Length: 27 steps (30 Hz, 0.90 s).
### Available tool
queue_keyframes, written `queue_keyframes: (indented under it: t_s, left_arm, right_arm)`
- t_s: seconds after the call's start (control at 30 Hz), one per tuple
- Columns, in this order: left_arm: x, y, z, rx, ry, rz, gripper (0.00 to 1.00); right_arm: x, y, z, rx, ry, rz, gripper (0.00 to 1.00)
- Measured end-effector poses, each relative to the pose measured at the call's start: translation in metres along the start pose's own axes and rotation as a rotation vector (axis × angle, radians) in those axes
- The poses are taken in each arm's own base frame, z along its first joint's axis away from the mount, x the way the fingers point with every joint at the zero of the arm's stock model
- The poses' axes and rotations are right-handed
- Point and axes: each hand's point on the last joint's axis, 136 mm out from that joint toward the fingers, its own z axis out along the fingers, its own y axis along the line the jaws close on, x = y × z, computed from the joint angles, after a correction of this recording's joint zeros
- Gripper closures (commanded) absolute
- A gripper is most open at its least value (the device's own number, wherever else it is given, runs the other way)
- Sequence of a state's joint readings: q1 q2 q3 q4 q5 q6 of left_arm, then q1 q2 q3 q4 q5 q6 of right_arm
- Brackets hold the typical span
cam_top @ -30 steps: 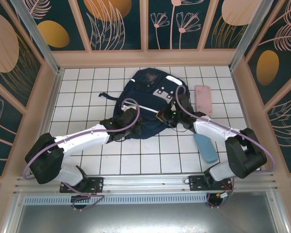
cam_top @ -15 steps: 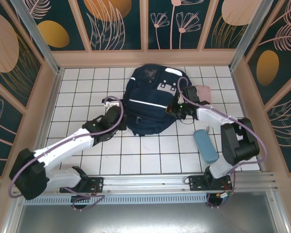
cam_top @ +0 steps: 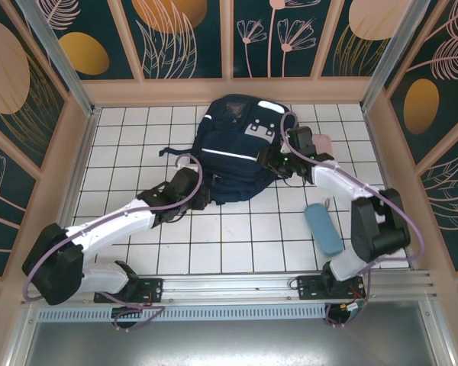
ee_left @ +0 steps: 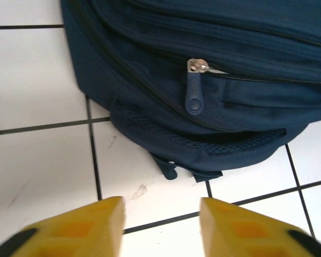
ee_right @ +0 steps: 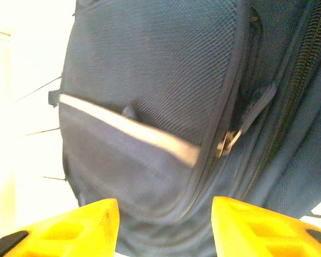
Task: Pack the student bag
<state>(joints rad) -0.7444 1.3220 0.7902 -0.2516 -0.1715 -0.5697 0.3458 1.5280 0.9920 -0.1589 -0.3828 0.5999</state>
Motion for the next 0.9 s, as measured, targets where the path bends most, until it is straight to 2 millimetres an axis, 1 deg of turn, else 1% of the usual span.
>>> queue_keyframes:
  t_s: [0.07,0.1,0.17,0.27,0.37,0.47,0.57,0.67,0.77,0.9]
  left_arm:
    - [-0.006,-0.011,0.005,0.025,0.013,0.05,0.49]
    - [-0.011,-0.017,0.007,0.035,0.011,0.076,0.48]
    - [-0.027,-0.033,0.01,0.054,-0.009,0.144,0.45]
    - [-0.05,-0.062,0.013,0.088,-0.043,0.259,0.41]
    - [-0.068,-0.085,0.019,0.106,-0.069,0.371,0.39]
    - [-0.078,-0.101,0.032,0.104,-0.073,0.477,0.37]
    - [-0.081,-0.108,0.05,0.088,-0.05,0.575,0.35]
    - [-0.078,-0.11,0.068,0.072,-0.006,0.662,0.3]
    - [-0.073,-0.11,0.081,0.06,0.032,0.723,0.28]
    - [-0.073,-0.109,0.094,0.037,0.049,0.763,0.28]
  right_arm:
    - [0.004,0.006,-0.019,-0.029,-0.036,0.017,0.47]
    - [0.006,0.007,-0.024,-0.038,-0.047,0.026,0.46]
    - [0.014,0.004,-0.032,-0.047,-0.065,0.058,0.46]
    - [0.029,-0.012,-0.033,-0.028,-0.058,0.117,0.45]
    - [0.044,-0.029,-0.03,-0.003,-0.037,0.183,0.44]
    - [0.051,-0.042,-0.028,0.012,-0.032,0.239,0.44]
    - [0.049,-0.044,-0.028,0.006,-0.044,0.265,0.44]
    - [0.047,-0.042,-0.028,-0.007,-0.051,0.274,0.43]
    - [0.046,-0.041,-0.028,-0.019,-0.053,0.284,0.43]
    - [0.049,-0.043,-0.027,-0.028,-0.05,0.308,0.43]
